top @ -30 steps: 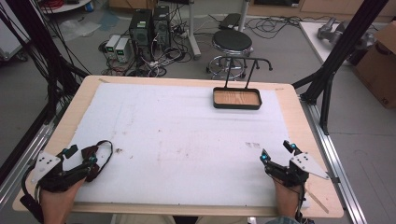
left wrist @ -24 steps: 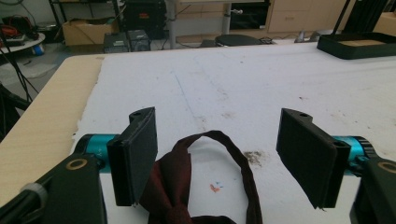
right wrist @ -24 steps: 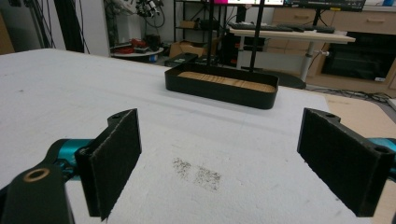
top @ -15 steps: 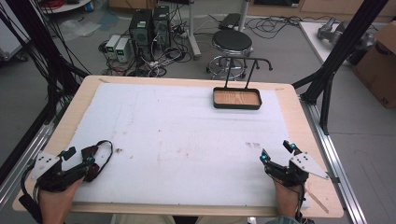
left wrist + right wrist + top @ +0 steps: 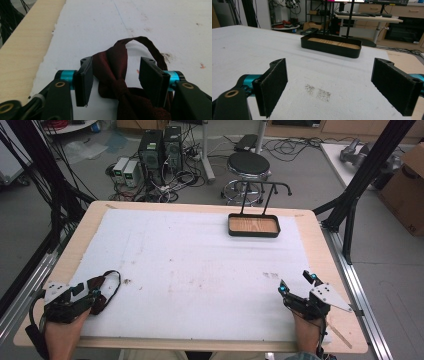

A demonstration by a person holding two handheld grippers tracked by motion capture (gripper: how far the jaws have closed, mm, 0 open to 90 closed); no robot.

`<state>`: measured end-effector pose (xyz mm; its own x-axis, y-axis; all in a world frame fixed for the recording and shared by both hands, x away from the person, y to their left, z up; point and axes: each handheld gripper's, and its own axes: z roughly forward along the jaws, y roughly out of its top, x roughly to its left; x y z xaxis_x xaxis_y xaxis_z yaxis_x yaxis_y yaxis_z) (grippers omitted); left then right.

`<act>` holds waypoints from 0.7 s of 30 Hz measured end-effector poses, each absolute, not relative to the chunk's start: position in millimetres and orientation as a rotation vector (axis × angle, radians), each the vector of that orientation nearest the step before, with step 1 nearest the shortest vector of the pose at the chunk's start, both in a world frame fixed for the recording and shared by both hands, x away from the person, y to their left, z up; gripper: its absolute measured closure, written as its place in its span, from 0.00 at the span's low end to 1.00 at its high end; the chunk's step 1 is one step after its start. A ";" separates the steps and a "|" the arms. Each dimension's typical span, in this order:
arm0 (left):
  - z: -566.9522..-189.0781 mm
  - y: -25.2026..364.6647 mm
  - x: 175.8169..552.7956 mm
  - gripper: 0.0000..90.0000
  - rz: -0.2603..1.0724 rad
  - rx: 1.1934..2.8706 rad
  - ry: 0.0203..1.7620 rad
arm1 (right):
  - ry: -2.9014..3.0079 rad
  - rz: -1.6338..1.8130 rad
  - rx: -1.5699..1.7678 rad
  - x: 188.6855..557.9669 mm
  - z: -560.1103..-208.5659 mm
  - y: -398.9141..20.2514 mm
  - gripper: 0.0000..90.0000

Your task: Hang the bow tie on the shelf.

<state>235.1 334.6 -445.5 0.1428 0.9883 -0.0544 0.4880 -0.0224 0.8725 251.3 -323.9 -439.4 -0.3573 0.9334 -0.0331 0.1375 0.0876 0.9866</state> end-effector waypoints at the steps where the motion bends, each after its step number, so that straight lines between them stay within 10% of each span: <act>1: -446.1 334.3 235.6 0.53 0.790 1.632 1.462 | 1.620 1.347 1.080 251.3 -439.4 -324.1 0.14; 21: -448.8 331.5 238.3 0.73 0.717 1.666 1.561 | 1.619 1.343 1.085 251.4 -439.4 -324.1 0.14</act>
<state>238.3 331.5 -448.8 0.1070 0.9908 -0.0827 0.5827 0.0049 0.8127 251.4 -324.1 -439.4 -0.3545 0.9345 -0.0324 0.1409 0.0876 0.9861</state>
